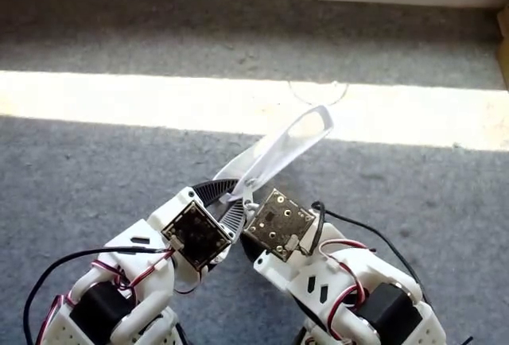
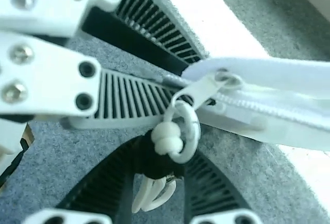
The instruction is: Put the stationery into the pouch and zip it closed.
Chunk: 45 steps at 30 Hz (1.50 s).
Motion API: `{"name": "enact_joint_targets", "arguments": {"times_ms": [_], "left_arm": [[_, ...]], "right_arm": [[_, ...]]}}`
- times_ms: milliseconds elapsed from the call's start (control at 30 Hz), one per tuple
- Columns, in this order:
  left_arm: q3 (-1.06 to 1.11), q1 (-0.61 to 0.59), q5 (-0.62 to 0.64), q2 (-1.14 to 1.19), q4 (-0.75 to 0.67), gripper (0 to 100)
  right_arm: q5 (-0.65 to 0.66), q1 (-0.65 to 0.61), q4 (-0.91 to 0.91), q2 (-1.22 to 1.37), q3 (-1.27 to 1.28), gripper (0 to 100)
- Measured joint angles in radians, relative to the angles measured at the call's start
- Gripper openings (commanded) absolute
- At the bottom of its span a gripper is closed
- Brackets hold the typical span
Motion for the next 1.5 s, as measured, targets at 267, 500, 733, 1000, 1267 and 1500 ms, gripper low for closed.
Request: {"name": "enact_joint_targets", "arguments": {"times_ms": [267, 500, 733, 1000, 1267, 1500], "left_arm": [[0.0, -0.002, 0.0, 0.0, 0.0, 4], [0.031, -0.006, 0.021, 0.011, 0.006, 17], [0.046, -0.014, 0.049, 0.008, 0.006, 18], [0.046, -0.012, 0.055, 0.014, -0.032, 17], [0.048, 0.035, 0.055, 0.014, -0.049, 17], [0.048, 0.051, 0.055, 0.014, -0.057, 8]], "right_arm": [[0.009, 0.117, 0.008, -0.041, -0.006, 0.5], [0.009, 0.118, 0.011, -0.103, -0.006, 0.5], [0.009, 0.118, 0.041, -0.106, -0.006, 0.5], [0.009, 0.118, 0.061, -0.106, -0.006, 0.5], [0.011, 0.12, 0.063, -0.106, -0.006, 0.5], [0.011, 0.12, 0.063, -0.106, -0.006, 0.5]]}}
